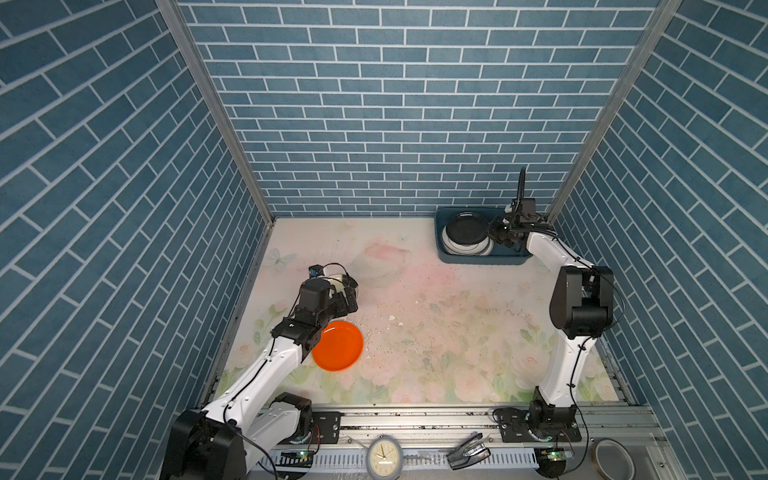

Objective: Place the plates into the plastic bin on the countertop
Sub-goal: 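Carry the upright black plate into the teal bin against the stacked plates, then open the right gripper and release the black plate in the bin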

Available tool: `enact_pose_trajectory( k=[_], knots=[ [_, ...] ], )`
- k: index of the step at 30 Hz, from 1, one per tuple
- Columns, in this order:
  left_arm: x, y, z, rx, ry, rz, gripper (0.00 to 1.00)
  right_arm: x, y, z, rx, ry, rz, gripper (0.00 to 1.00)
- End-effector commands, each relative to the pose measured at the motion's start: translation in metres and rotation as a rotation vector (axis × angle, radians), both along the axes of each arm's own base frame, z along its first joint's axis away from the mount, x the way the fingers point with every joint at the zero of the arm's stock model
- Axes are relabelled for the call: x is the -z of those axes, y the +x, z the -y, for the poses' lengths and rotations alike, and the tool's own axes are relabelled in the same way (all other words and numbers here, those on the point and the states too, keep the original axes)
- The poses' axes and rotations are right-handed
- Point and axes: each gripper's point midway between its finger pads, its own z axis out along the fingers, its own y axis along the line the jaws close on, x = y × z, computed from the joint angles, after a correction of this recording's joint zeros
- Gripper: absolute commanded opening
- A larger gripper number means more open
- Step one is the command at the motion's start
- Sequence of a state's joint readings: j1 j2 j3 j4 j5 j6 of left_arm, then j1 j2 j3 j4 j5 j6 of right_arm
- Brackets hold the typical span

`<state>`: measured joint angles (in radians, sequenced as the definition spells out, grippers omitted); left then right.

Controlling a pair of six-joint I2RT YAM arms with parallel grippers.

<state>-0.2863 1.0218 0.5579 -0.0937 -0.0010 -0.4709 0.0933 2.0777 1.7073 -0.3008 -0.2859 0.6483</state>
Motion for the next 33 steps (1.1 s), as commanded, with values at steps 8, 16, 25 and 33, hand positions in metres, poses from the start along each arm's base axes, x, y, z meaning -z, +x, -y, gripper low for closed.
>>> enact_pose_trajectory(
  k=[8, 16, 25, 33],
  knots=[
    [0.006, -0.002, -0.006, -0.007, 0.039, -0.015, 1.0, 0.002, 0.018, -0.005, -0.031, 0.005, -0.031, 0.0],
    [0.007, -0.002, -0.008, -0.013, 0.052, -0.017, 1.0, 0.028, 0.023, -0.013, -0.071, 0.049, -0.082, 0.02],
    [0.008, -0.002, -0.009, -0.012, 0.06, -0.028, 1.0, 0.005, 0.024, -0.017, -0.109, 0.077, -0.068, 0.44],
    [0.007, -0.002, -0.009, -0.014, 0.06, -0.023, 1.0, -0.039, -0.001, -0.004, -0.109, -0.015, -0.015, 0.44]
  ],
)
